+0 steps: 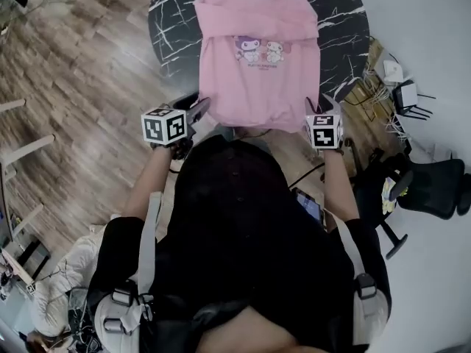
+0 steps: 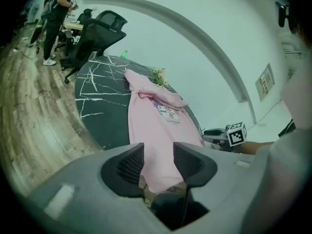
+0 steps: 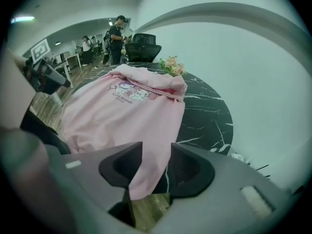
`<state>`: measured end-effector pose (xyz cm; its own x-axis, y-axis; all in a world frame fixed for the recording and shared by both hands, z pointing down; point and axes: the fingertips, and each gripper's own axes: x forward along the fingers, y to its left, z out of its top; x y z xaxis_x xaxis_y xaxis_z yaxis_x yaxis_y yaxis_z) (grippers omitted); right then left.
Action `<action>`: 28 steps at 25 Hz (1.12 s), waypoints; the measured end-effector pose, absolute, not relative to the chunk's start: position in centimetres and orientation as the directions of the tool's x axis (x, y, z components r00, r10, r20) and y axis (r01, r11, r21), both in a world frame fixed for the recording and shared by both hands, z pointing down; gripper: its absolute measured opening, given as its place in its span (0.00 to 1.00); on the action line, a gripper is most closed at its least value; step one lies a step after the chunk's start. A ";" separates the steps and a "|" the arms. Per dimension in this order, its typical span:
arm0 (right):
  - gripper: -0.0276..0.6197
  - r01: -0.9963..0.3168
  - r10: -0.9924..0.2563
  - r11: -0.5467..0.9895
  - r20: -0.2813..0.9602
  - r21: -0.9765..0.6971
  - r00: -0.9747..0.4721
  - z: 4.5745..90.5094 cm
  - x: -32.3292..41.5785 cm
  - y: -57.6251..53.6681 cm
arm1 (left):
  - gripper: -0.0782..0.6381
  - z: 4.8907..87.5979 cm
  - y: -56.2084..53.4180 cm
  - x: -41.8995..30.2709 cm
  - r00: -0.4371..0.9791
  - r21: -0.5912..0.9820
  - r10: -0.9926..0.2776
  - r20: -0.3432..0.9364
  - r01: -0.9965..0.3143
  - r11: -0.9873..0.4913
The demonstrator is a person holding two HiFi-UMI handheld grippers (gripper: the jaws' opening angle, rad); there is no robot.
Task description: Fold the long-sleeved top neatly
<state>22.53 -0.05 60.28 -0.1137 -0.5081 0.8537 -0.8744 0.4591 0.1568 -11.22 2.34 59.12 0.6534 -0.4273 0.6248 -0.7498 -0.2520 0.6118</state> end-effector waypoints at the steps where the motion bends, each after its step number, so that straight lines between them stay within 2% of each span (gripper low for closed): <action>1: 0.33 -0.881 -0.515 0.452 0.848 0.141 -0.128 60.0 22.9 0.4 | 0.39 59.1 3.1 -11.2 0.646 0.610 -0.435 0.627 -0.755 -0.242; 9: 0.32 -0.934 -0.534 0.340 0.796 -0.106 -0.285 59.0 24.3 4.9 | 0.41 60.8 8.0 -10.4 0.596 0.607 -0.504 0.626 -0.777 -0.165; 11: 0.32 -0.939 -0.537 0.298 0.783 -0.172 -0.314 59.3 24.5 6.2 | 0.44 61.5 8.8 -10.5 0.591 0.613 -0.516 0.620 -0.775 -0.151; 16: 0.38 -0.932 -0.504 0.250 0.788 -0.261 -0.355 60.9 24.8 9.2 | 0.45 63.6 9.9 -9.8 0.626 0.650 -0.518 0.583 -0.742 -0.165; 23: 0.56 -0.807 -0.454 0.140 0.687 -0.574 -0.568 64.4 22.5 10.1 | 0.56 66.4 9.7 -8.4 0.719 0.738 -0.485 0.497 -0.645 -0.199; 28: 0.60 -0.685 -0.455 0.133 0.570 -0.716 -0.684 66.1 21.5 8.7 | 0.60 68.1 9.0 -7.3 0.785 0.780 -0.455 0.422 -0.569 -0.259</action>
